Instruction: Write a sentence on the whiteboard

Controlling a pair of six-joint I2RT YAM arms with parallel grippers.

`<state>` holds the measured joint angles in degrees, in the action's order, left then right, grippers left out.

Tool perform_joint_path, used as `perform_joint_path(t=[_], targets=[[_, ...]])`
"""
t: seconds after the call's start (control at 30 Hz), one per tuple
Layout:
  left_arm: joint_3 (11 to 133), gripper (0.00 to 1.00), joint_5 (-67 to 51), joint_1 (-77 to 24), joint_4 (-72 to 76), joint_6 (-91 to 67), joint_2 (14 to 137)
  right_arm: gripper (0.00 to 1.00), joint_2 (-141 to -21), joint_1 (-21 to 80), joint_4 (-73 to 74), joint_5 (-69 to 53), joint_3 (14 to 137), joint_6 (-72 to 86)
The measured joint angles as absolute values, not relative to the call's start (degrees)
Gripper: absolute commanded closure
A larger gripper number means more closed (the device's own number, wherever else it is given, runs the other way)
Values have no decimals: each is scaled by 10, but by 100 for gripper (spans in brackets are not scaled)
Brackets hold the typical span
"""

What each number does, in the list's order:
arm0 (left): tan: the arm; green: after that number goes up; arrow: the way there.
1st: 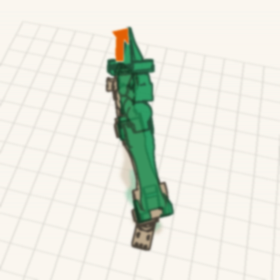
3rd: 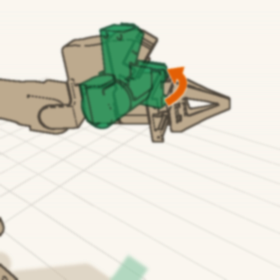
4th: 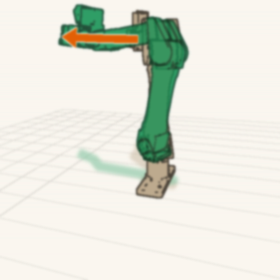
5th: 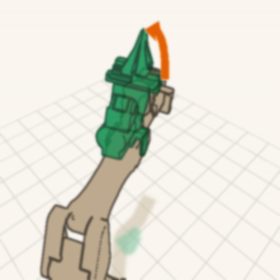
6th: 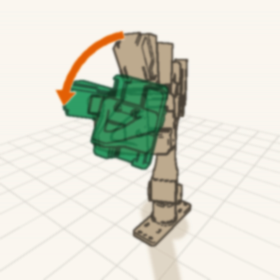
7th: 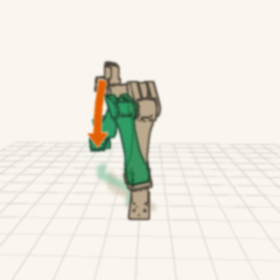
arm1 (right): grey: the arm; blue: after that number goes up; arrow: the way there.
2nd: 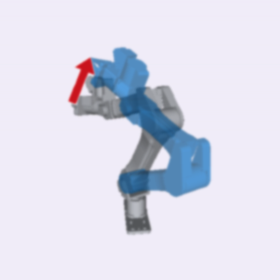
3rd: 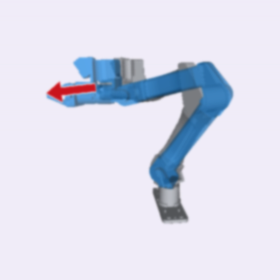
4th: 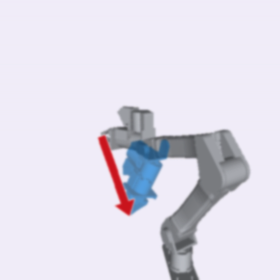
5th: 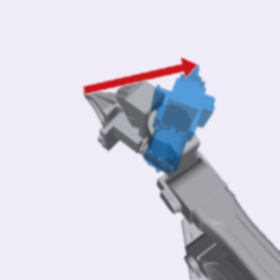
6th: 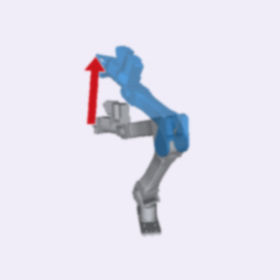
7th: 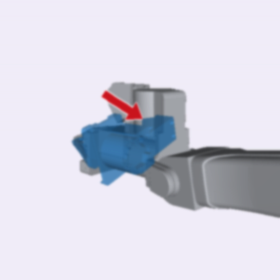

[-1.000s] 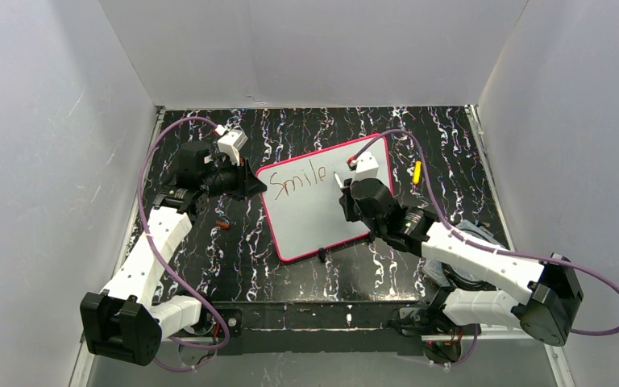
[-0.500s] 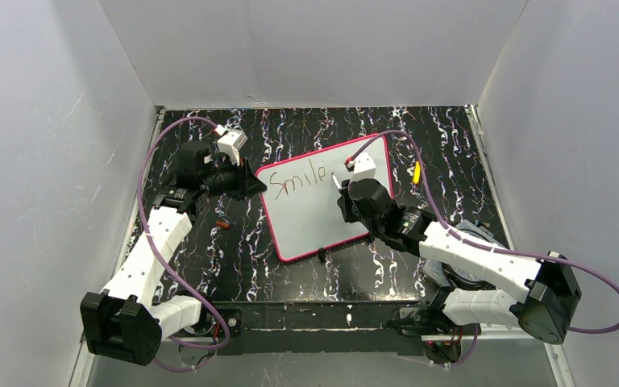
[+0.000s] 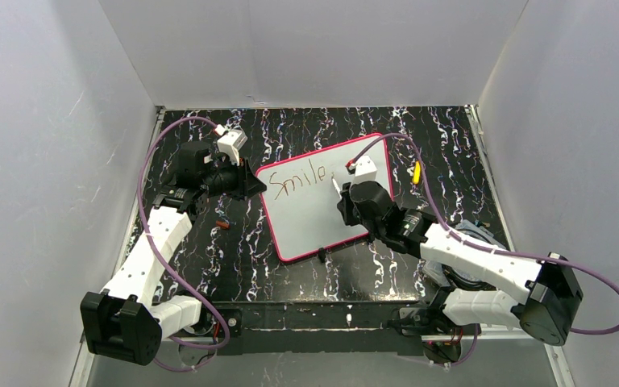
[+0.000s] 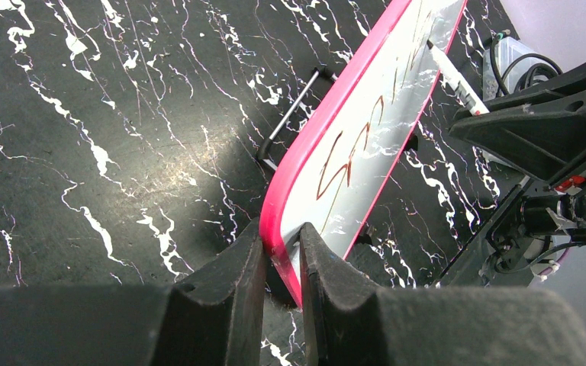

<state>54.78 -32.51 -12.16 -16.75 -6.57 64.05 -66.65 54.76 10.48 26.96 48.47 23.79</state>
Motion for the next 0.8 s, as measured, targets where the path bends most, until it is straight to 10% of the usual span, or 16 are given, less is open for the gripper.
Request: perform_joint_path(t=[0.8], targets=[[548,100,-328,-122,-167,-66,641,99,-639,544,91,302,484,168]])
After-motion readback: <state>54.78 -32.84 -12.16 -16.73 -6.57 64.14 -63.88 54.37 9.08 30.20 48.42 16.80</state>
